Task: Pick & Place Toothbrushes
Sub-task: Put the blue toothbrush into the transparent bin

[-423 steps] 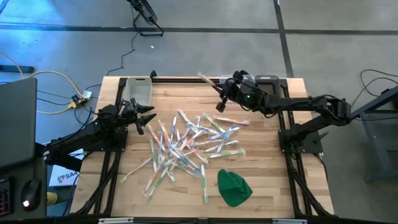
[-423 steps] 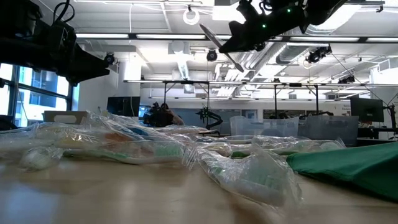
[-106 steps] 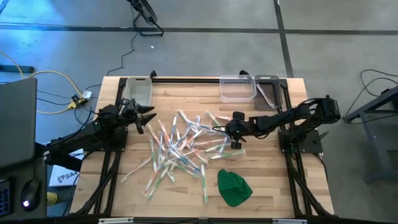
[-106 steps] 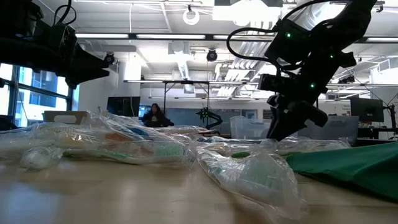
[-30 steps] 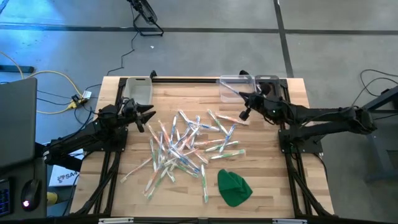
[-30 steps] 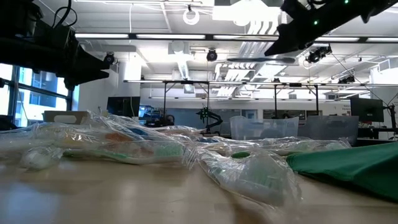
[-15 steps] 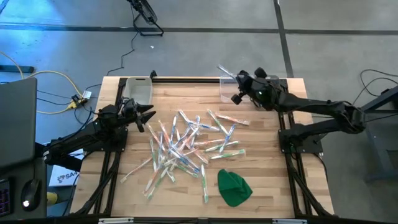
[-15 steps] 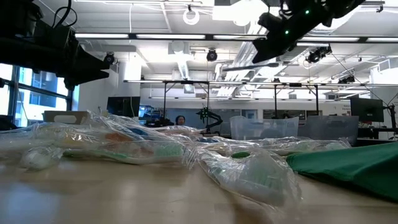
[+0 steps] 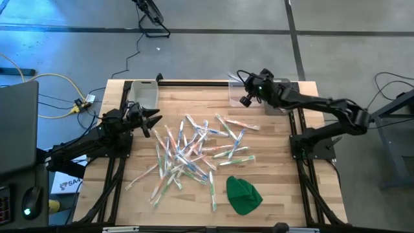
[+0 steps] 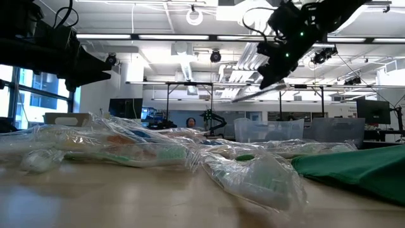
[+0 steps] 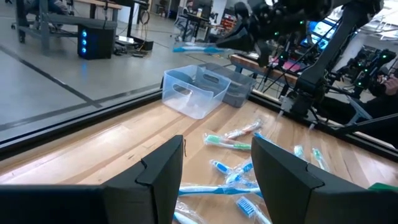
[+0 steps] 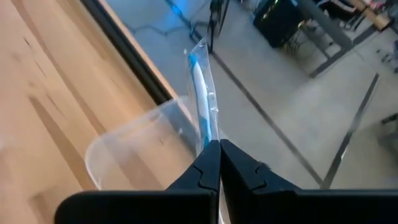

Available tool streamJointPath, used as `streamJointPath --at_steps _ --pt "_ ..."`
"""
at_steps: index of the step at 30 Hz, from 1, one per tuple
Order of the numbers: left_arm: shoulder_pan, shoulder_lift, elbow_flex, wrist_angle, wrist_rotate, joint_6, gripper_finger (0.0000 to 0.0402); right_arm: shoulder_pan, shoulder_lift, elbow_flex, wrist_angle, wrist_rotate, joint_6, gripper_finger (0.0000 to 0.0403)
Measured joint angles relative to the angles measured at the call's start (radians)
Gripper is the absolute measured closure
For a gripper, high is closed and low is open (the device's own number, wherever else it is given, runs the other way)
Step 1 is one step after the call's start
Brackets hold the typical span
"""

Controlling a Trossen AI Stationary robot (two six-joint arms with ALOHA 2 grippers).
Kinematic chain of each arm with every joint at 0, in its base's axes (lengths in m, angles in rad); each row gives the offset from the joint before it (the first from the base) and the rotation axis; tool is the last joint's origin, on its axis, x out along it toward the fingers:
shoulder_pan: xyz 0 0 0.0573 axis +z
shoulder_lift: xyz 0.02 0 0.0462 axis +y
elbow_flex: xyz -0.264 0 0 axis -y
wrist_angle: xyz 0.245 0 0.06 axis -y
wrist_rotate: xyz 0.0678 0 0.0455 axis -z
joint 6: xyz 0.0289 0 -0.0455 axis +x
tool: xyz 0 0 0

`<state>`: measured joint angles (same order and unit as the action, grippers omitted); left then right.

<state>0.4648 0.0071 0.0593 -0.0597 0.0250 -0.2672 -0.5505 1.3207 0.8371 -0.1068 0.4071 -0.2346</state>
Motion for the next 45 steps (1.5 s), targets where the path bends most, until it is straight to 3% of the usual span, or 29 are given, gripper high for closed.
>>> streamJointPath --at_steps 7,21,27,45 --pt "0.000 0.000 0.000 -0.002 0.000 0.000 0.0215 -0.038 0.048 0.000 -0.036 -0.071 0.045 0.0401" --pt "0.000 0.000 0.000 -0.002 0.001 0.000 0.0215 -0.063 0.110 0.001 -0.126 -0.072 0.056 0.0401" --pt "0.000 0.000 0.001 -0.003 0.001 0.000 0.0215 -0.099 0.123 0.001 -0.127 -0.147 0.055 0.0401" --pt "0.000 0.000 0.002 -0.013 -0.001 0.000 0.0215 -0.157 0.177 0.000 -0.137 -0.145 0.047 0.0392"
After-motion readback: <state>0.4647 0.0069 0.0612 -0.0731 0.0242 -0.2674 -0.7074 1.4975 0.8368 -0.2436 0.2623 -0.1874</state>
